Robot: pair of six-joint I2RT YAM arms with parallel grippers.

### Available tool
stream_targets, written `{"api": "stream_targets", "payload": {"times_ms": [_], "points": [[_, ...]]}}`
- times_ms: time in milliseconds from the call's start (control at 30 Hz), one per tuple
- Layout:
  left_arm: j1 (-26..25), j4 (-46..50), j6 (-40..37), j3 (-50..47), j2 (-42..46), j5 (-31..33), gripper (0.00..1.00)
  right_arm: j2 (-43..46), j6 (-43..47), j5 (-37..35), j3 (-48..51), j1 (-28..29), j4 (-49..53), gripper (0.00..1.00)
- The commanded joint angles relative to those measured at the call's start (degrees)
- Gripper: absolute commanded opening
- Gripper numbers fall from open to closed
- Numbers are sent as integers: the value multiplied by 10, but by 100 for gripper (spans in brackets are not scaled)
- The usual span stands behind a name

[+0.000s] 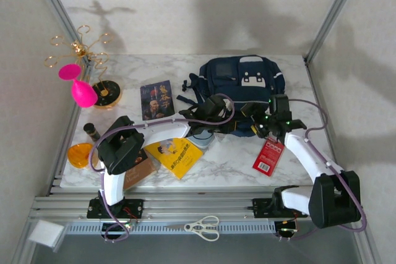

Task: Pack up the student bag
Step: Unzip the student bag at the top-center of the table.

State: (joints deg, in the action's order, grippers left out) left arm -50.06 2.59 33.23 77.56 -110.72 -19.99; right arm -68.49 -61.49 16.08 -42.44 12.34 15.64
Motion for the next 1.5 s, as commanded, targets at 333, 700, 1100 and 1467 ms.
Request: {"api": "stream_targets", "payload": {"times_ms": [333, 700, 1100, 1467], "points": [[-10, -18, -12, 24, 3, -10, 0, -100, -98, -86, -30, 35, -80, 29], [55, 28, -52, -16, 50, 37, 0, -86, 77, -29, -43, -74, -51, 0], [186, 31, -100, 13, -15, 40, 0, -79, 203, 50, -113, -127, 6, 0], [258, 28, -97, 48, -60, 51, 0, -89, 239, -45, -150, -141, 84, 0]]}}
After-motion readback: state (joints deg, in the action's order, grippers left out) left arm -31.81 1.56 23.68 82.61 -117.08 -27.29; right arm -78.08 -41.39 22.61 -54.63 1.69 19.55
